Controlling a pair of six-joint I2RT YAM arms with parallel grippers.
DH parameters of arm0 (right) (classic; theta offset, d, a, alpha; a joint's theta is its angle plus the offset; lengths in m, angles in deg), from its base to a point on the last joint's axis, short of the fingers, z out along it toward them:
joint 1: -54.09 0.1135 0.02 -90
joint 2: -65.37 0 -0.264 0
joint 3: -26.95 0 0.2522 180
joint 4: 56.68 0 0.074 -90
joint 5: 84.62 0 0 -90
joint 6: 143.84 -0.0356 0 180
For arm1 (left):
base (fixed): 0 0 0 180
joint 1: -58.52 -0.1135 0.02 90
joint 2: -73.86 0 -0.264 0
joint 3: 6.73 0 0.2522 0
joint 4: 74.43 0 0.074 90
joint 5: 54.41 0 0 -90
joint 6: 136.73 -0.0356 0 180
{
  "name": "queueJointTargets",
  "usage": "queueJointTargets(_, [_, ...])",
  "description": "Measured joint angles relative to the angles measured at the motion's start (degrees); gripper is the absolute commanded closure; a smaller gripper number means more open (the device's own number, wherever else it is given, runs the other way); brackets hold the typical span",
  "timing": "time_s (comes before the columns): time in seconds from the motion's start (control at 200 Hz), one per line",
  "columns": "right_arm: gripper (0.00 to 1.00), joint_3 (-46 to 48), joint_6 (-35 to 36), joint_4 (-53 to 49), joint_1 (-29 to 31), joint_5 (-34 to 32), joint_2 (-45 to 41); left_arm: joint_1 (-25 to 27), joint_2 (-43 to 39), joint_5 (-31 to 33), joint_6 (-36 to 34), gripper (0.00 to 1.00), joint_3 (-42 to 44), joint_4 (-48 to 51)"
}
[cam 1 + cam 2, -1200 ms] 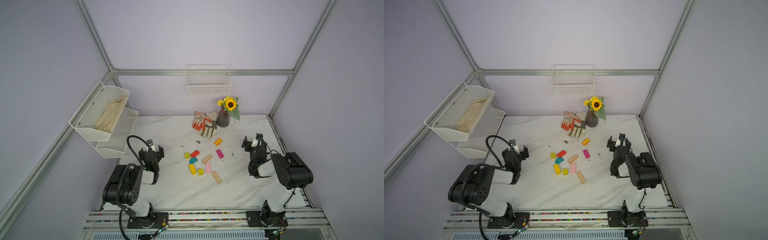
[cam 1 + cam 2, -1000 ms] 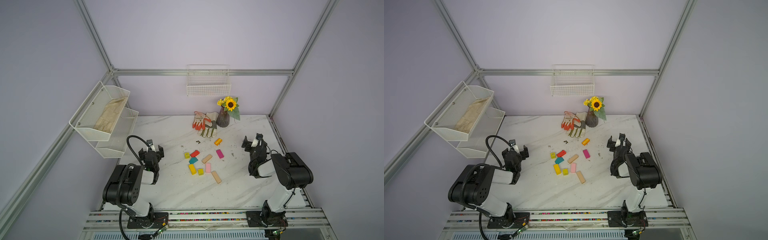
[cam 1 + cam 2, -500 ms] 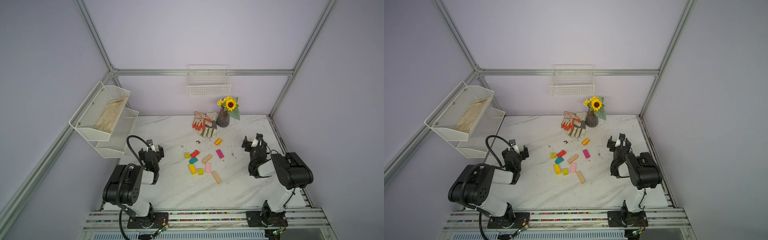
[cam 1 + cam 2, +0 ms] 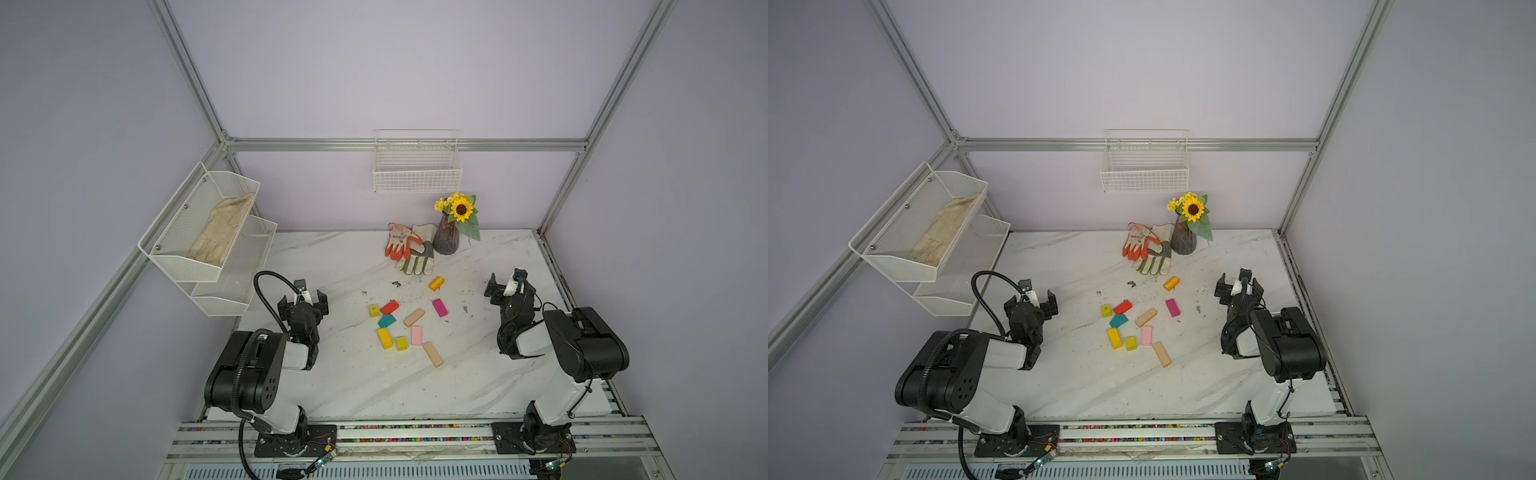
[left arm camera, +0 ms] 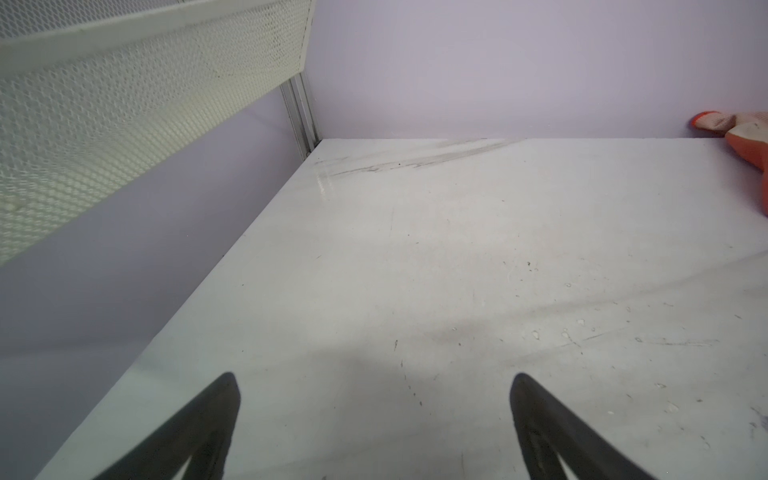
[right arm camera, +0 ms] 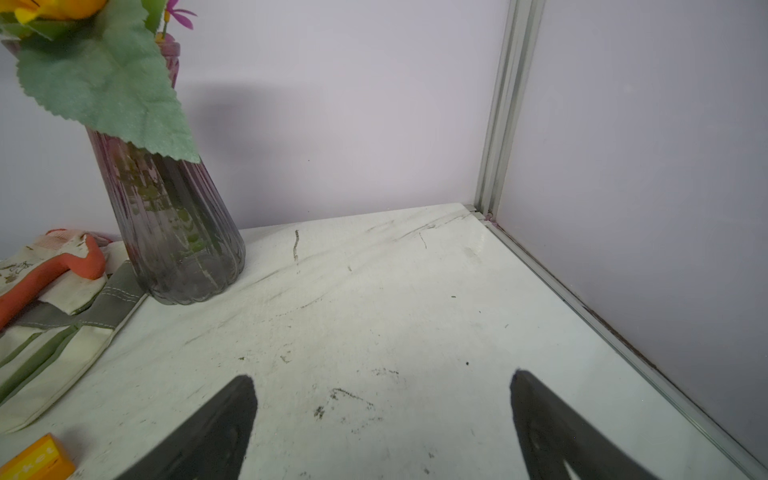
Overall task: Build the wood block tower
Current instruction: 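Reach the right gripper down to the natural wood bar nearest the robot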
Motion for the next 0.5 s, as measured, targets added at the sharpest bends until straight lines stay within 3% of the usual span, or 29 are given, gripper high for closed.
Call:
queueJointTargets(0.155, [0.03,0.94,-4.98,-7.41,1.73,-4.59,-13.9,7.21,-14.64,3.58,-2.43,0.0,1.66,3.87])
queueJointTargets(0.235, [0.03,-1.9,-8.39,-12.41,1.75,-5.44,-17.92,8.22,-23.3,4.22,-0.94,0.0,1.64,7.63])
queueJointTargets(0.385, [0.03,-6.19,-18.99,-23.23,1.73,-6.67,-21.4,8.04,-36.13,8.07,10.19,0.0,1.6,21.38])
queueJointTargets(0.5, [0.03,-7.04,-25.31,-28.65,1.75,-6.51,-21.53,7.98,-40.3,12.72,19.04,0.0,1.64,30.84])
